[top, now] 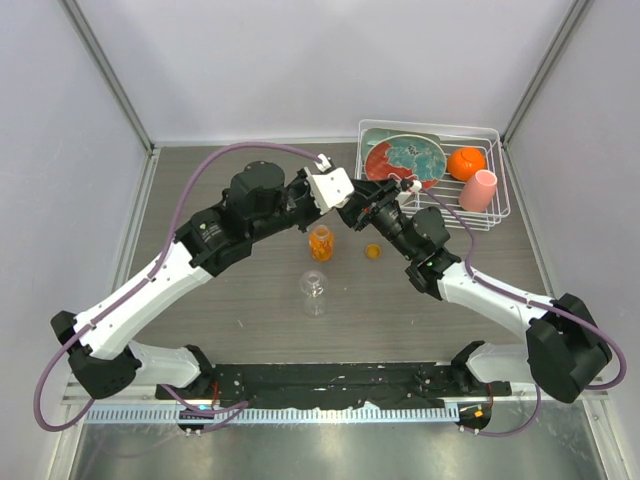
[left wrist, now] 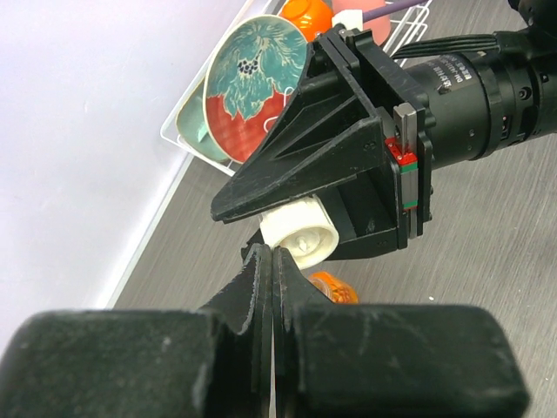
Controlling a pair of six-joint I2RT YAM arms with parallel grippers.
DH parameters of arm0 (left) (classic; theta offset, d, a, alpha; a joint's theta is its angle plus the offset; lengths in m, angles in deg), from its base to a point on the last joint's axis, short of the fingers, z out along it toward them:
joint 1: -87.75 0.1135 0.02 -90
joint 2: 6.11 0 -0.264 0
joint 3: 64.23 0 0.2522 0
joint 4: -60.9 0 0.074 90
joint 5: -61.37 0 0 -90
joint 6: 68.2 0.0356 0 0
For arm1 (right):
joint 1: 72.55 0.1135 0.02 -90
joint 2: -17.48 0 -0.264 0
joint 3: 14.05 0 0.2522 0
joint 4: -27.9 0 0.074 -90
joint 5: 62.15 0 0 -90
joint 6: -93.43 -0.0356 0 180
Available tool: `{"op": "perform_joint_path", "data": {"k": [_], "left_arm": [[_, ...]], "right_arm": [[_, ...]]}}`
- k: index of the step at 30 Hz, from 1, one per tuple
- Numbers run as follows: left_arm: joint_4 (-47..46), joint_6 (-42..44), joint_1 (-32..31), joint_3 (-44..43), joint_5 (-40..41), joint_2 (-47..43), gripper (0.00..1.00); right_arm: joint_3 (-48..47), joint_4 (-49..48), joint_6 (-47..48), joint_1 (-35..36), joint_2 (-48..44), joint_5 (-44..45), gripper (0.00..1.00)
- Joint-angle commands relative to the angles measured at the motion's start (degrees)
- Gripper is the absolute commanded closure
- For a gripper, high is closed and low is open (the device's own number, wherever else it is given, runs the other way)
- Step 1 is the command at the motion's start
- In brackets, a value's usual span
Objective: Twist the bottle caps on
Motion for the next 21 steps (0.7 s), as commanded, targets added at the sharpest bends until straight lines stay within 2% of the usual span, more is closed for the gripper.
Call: {"op": "perform_joint_path", "data": {"k": [1,8,13,17,21], "left_arm": [[1.6,0.8,0.0,1.9,3.1,-1.1,1.00],[1.5,0.8,0.0,3.0,5.4,-1.0,1.00],[1.6,0.6,-0.5,2.5,6.2,-0.5,1.00],[1.7,0.6,-0.7,2.8,7.0,-0.5,1.00],[1.7,0.6,-0.9,3.2,7.8,-0.6,1.00]], "right_arm": [[-2.4,-5.0,1.1,0.2,-2.0,0.6,0.56],[-5.2,1.4,7.6,0.2,-2.8,-2.1,0.57],[-7.5,6.3,12.7,0.2,-3.2,-3.7,0.46],[-8.6,11.5,16.3,0.2,-4.6,-3.3,0.46],[-9.3,13.3,17.7,0.2,-5.3,-2.4,0.51]]}}
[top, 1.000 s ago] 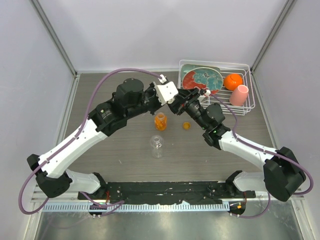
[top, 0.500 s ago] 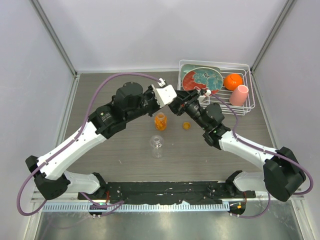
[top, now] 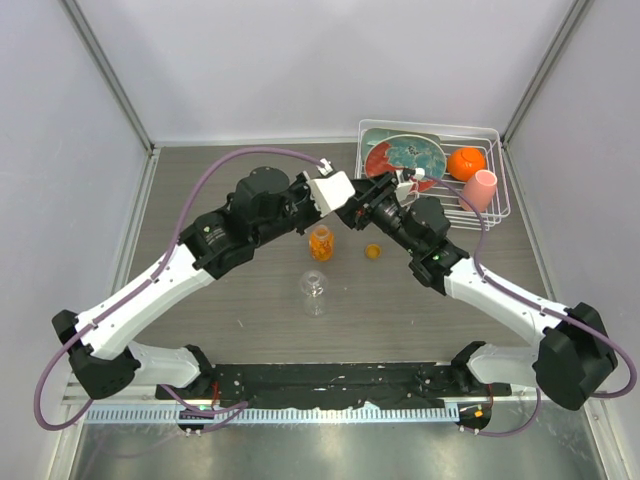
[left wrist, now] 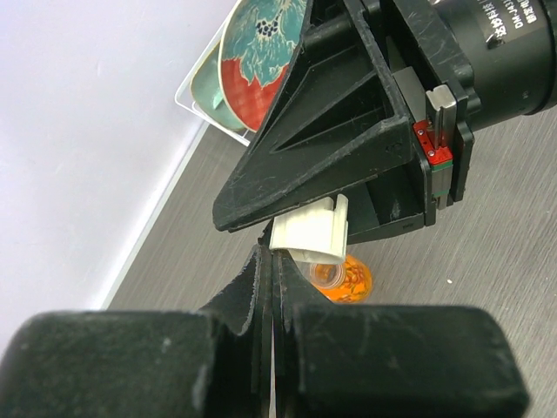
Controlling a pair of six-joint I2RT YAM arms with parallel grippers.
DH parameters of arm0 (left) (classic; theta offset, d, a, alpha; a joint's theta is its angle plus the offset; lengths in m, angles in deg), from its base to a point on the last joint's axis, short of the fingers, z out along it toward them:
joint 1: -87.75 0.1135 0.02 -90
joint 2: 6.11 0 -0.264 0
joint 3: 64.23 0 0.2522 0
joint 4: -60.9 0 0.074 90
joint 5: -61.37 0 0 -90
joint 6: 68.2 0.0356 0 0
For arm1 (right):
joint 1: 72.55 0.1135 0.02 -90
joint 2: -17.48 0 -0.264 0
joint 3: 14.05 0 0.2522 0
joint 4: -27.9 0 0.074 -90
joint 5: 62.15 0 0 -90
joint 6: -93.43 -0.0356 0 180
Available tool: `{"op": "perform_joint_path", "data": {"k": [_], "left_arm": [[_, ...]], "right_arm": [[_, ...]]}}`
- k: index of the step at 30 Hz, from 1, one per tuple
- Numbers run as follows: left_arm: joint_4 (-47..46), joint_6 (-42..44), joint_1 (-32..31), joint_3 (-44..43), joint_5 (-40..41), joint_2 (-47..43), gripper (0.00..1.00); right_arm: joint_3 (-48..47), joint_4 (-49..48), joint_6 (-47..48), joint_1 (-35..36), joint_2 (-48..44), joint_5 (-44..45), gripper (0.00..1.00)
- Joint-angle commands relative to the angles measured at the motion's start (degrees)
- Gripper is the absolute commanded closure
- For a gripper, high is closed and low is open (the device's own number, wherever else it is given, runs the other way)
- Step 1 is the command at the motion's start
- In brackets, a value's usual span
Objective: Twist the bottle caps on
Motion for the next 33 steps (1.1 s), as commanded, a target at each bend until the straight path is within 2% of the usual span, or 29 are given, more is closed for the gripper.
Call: {"op": "perform_joint_path", "data": {"k": [1,10,14,17,20,23,24,25,26,27,29,30,31,33], "left_arm": [[1.3,-0.1,-0.5,0.9,2.3,0.0,1.00],[2.6,-3.8,-1.8,-0.5,6.2,0.9,1.00],[4.2,-7.0,-2.4,-2.2,5.4,1.5,1.00],[5.6,-9.3,-2.7,-3.9,4.2,2.1,1.00],[6.3,-10.0,-2.7,-5.8,3.4,2.0,1.00],[8.1,-9.1,-2.7,-8.4,3.0,0.4,0.79],[10.3,-8.5,-2.7,-9.3,1.9,0.0,0.65],[12.1,-7.8,-2.7,-9.9,1.2,-0.4,0.56],[14.2,-7.8,-2.7,-11.0,1.0,-0.9,0.44],[19.0,-7.9,-2.7,-11.3,0.8,-1.0,0.24],[25.3,-8.1,-2.1,-11.3,-3.4,-1.0,0.15],[30.1,-10.7,-1.3,-10.7,-4.7,-1.0,0.07],[32.0,-12.2,0.1,-9.7,-11.2,-1.0,0.04],[33.9,-16.0,6.5,-4.6,-18.7,-1.7,0.00]], "right_arm": [[-4.3,0.0,4.3,0.2,-3.3,0.2,0.51],[-7.0,12.1,10.9,0.2,-6.3,4.8,0.59],[-7.5,15.6,13.2,0.3,-6.9,6.9,0.65],[-8.1,17.2,14.3,0.2,-6.6,7.1,0.80],[-8.1,19.1,15.2,0.2,-6.8,7.3,0.86],[-9.6,26.5,20.0,0.2,-7.9,10.7,0.87],[-11.6,29.3,21.9,0.0,-8.8,11.6,0.87],[-12.8,32.3,26.2,-0.2,-9.2,13.8,0.87],[-14.1,39.0,28.1,-0.4,-9.7,14.9,0.88],[-16.5,41.8,30.1,-0.7,-10.2,16.4,0.88],[-18.1,48.1,34.4,-1.0,-11.6,19.5,0.88],[-19.1,49.6,35.4,-1.3,-12.0,20.1,0.88],[-19.5,52.0,36.1,-1.4,-13.0,20.6,0.88],[-19.7,53.3,37.3,-2.0,-14.0,21.3,0.88]]}}
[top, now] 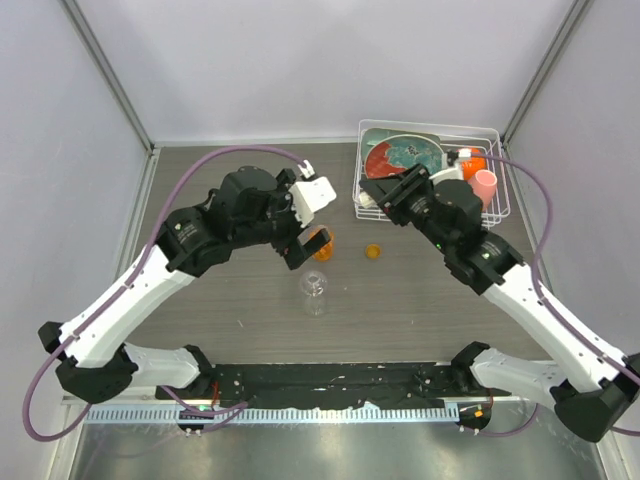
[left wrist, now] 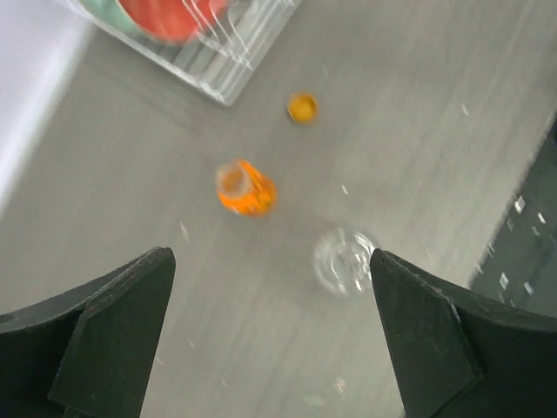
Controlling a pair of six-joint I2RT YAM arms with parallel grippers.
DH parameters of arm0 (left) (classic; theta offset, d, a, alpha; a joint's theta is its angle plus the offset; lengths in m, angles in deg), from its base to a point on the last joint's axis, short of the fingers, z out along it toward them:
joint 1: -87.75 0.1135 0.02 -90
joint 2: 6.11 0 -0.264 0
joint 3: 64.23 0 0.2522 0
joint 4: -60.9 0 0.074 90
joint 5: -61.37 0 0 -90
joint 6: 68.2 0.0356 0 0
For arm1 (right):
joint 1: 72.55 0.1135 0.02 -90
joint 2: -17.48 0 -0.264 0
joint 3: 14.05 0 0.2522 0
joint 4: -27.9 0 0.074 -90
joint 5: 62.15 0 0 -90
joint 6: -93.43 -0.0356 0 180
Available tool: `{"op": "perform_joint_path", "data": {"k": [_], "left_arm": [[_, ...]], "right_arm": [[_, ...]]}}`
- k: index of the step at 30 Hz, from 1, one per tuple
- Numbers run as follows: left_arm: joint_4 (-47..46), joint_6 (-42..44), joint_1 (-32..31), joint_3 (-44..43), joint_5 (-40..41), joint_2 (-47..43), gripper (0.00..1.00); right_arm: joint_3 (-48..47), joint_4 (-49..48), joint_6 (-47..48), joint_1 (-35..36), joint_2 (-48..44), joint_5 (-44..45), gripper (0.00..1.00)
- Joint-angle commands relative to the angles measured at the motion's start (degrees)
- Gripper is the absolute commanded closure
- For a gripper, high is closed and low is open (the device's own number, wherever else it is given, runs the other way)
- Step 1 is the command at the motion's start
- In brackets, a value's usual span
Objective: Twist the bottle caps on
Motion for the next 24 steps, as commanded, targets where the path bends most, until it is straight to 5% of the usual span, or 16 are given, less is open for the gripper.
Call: {"op": "perform_joint_path", "data": {"k": [1,5,14,24], "left_arm": [[11.7,-6.9,9.1,6.7,-17.7,-1.3,0.00],[4.5,-5.1,16.2,20.4,-30.2,-6.2,0.00],[-13.1,-9.5,16.4,39.9,-34.4,-16.7,0.00],[-23.3,-10.7,16.3,40.3,-25.9,-14.5,0.00]], "right_arm": [[-3.6,9.4,7.6,-1.1,-4.4,5.6,0.88],[-4.4,11.7,8.8,-1.3,-6.0,6.0,0.88],[-7.6,14.6,14.5,-1.3,-8.1,5.1,0.87],[-7.5,14.9,14.7,-1.3,-7.6,3.4,0.87]]}}
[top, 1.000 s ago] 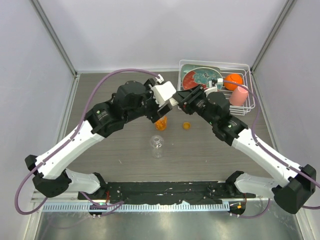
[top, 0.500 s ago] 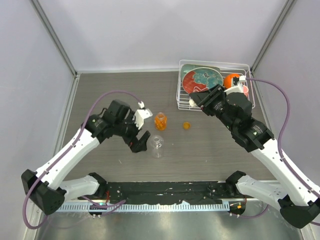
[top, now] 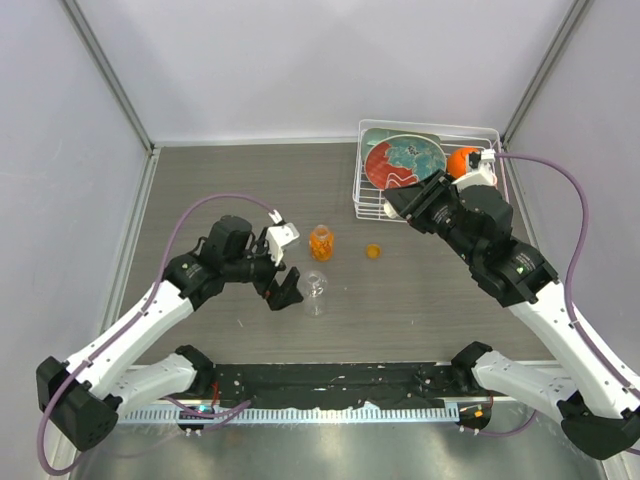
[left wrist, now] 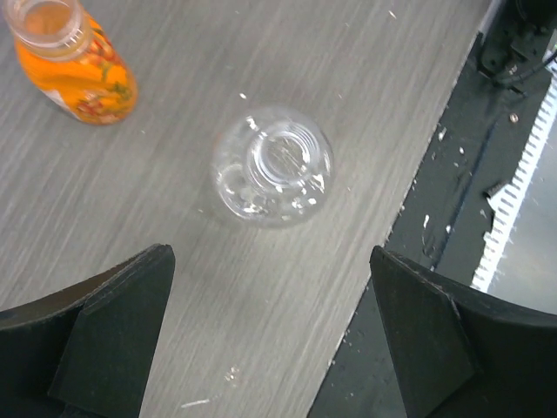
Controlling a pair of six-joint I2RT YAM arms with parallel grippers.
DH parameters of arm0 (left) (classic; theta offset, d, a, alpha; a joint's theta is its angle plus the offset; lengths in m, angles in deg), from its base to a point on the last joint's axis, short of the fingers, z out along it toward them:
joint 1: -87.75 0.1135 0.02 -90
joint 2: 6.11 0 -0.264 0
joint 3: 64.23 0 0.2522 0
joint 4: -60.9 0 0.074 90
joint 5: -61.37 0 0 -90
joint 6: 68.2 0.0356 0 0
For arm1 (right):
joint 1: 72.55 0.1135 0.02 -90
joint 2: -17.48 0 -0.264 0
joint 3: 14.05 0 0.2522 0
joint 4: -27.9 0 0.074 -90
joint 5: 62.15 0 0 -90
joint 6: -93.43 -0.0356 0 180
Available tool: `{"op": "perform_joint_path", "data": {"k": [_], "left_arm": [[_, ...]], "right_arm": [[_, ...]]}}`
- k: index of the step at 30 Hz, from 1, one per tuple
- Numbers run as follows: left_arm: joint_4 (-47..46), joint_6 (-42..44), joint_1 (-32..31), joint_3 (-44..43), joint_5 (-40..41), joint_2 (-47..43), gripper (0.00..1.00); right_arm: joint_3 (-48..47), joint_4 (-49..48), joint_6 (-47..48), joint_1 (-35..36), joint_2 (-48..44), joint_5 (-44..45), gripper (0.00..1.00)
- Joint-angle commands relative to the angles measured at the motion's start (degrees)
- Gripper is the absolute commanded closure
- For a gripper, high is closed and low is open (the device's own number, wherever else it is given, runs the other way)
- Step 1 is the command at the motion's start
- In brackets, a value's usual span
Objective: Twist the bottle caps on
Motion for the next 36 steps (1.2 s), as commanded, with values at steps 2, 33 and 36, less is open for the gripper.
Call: {"op": "perform_joint_path", "data": {"k": [2,33,36], "left_arm": [[-9.7,-2.0,-0.2,-4.1,3.4,3.3,0.00],[-7.1,-0.2,-4.3,-8.1,-3.4,14.8,0.71],[-6.4,0.1,-5.2,-7.8,-2.1,14.9,0.85]], "right_arm": [[-2.3,-0.2,1.6,-0.2,-0.7,0.0,0.87],[-2.3,3.7,6.3,-0.1,-4.5,3.5,0.91],[-2.0,4.0,5.9,-0.1,-4.7,3.5,0.91]]}}
